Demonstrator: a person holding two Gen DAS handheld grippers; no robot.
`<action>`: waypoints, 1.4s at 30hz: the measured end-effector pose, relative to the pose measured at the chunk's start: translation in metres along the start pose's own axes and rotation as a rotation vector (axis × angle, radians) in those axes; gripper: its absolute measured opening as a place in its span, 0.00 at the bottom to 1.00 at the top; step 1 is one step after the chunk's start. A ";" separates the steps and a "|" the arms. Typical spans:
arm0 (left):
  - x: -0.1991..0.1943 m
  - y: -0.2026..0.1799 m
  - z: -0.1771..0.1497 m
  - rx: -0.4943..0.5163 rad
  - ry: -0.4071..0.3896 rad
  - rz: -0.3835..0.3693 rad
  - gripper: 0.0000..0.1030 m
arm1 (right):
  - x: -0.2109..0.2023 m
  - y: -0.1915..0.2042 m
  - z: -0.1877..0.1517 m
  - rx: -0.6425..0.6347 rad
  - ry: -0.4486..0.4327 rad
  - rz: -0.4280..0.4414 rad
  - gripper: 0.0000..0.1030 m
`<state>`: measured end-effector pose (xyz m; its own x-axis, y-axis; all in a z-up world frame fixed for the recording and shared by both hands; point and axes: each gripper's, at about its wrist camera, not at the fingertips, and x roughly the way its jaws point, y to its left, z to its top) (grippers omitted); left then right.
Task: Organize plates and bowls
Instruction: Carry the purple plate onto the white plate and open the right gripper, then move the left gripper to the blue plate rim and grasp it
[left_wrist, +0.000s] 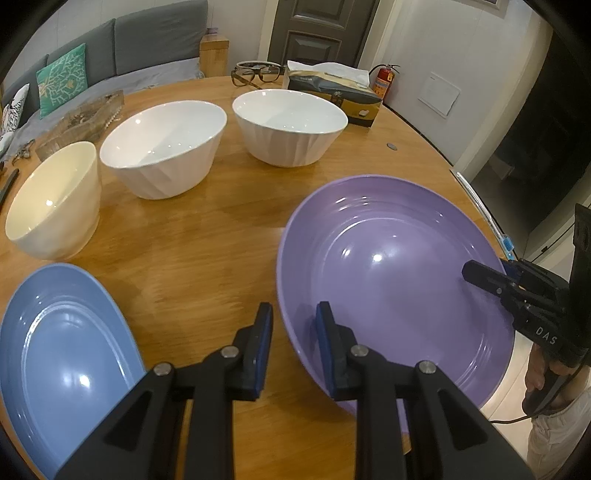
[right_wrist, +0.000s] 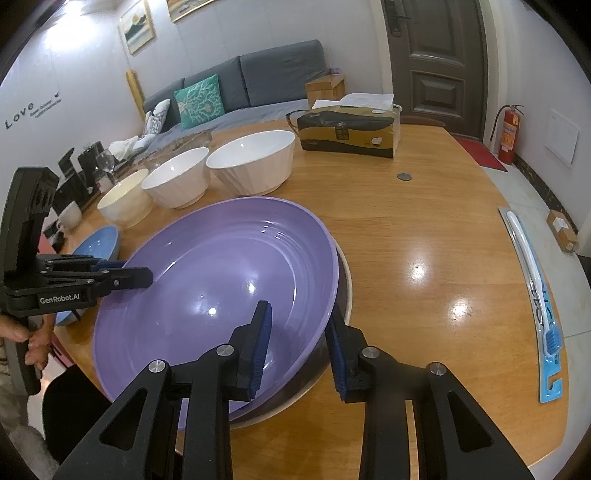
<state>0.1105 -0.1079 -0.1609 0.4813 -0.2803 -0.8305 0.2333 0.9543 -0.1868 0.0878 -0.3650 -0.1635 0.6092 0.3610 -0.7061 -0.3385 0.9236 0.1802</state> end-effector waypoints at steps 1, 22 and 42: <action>0.000 0.000 0.000 0.000 0.001 -0.001 0.20 | -0.001 0.000 0.000 0.001 -0.002 0.000 0.23; 0.005 0.000 -0.001 -0.004 0.010 0.004 0.20 | -0.005 0.000 -0.001 -0.013 -0.012 -0.020 0.36; -0.079 0.027 -0.007 -0.036 -0.159 0.006 0.42 | -0.041 0.039 0.019 -0.075 -0.086 0.001 0.59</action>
<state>0.0724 -0.0593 -0.1037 0.6110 -0.2852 -0.7385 0.2010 0.9582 -0.2037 0.0640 -0.3415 -0.1146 0.6670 0.3746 -0.6440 -0.3896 0.9122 0.1270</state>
